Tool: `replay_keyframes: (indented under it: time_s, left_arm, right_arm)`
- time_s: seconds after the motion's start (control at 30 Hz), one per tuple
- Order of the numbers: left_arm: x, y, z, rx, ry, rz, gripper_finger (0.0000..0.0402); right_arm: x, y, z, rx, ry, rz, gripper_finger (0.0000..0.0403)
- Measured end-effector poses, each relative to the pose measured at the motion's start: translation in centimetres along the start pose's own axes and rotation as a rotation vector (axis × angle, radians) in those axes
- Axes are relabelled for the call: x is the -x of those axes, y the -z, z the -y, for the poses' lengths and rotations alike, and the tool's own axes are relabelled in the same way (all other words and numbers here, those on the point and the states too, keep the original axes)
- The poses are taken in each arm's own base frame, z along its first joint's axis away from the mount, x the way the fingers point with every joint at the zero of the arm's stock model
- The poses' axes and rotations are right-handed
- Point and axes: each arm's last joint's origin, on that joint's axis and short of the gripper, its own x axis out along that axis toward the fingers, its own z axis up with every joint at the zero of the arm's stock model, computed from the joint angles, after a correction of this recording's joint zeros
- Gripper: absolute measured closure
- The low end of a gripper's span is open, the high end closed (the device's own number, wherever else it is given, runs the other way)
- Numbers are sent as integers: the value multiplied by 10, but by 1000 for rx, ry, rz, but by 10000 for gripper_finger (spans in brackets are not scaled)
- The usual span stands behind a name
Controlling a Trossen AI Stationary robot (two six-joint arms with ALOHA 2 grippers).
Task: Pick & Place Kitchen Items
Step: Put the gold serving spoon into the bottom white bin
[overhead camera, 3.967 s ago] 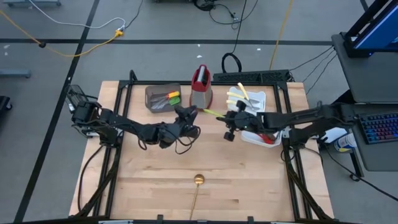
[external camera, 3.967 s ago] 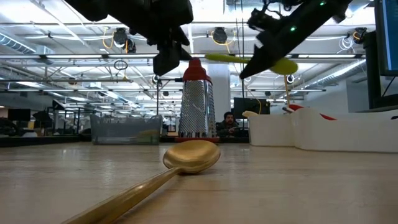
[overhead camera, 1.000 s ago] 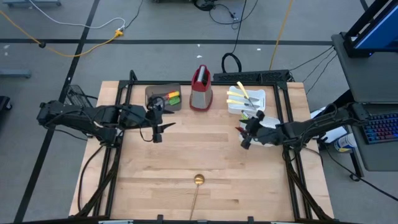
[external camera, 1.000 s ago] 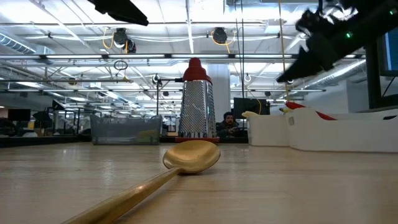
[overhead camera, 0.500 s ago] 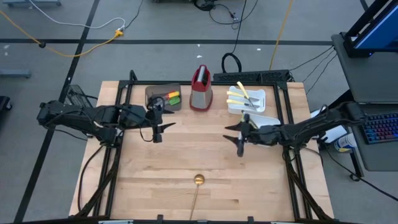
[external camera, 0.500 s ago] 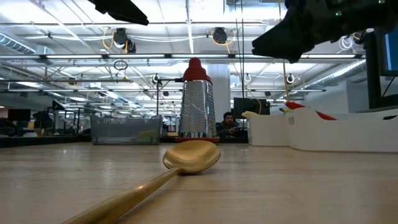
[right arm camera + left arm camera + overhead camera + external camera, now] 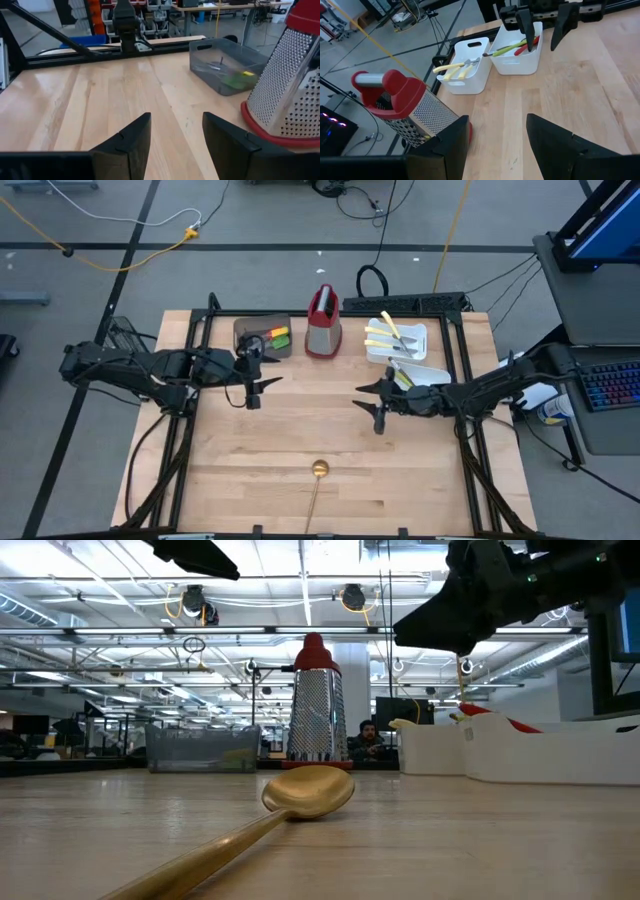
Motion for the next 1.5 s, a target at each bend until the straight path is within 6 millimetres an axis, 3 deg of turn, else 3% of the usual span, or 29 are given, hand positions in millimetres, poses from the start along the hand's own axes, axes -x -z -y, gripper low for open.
replay_keyframes:
  time_s: [1.5]
  left_arm:
    - [0, 0, 0, 1, 0, 0, 199]
  right_arm:
    - [-7, -1, -4, -32, -10, 69, 232]
